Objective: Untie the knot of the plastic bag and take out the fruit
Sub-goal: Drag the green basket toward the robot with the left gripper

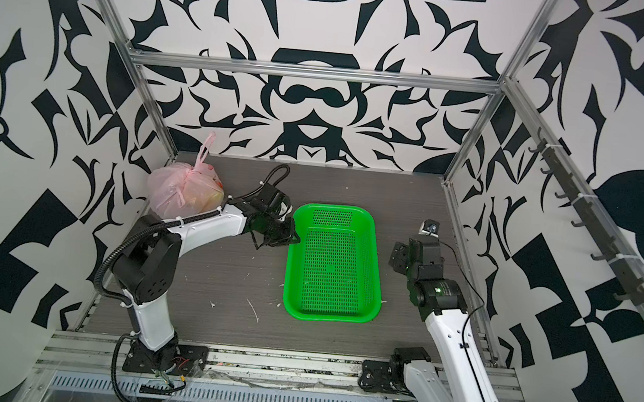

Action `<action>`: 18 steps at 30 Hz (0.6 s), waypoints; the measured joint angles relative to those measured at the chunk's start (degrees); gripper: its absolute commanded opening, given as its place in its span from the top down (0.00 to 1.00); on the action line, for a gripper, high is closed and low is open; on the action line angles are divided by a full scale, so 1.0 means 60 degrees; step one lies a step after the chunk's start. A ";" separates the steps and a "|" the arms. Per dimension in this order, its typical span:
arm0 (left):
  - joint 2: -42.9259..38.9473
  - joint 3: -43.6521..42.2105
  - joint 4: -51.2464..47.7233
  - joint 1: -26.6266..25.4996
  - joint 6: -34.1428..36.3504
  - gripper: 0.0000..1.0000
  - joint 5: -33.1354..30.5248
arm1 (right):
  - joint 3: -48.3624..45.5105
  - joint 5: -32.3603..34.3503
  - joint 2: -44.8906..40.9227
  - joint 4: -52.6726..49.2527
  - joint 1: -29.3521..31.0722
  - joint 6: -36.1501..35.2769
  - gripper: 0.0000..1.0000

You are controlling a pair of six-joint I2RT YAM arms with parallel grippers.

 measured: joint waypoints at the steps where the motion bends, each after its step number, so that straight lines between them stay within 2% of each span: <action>1: 0.0000 0.0000 -0.0004 0.0000 0.0000 0.86 0.0000 | 0.0000 -0.0004 0.0000 0.0000 0.0000 0.0000 0.18; 13: 0.0000 0.0051 -0.0011 -0.0007 0.0186 0.61 -0.0109 | 0.0000 -0.0044 0.0004 0.0018 0.0004 0.0000 0.18; 18: 0.0000 0.0310 -0.0211 -0.0007 0.0310 0.54 -0.0262 | 0.0000 -0.0109 0.0011 0.0066 0.0000 -0.0004 0.18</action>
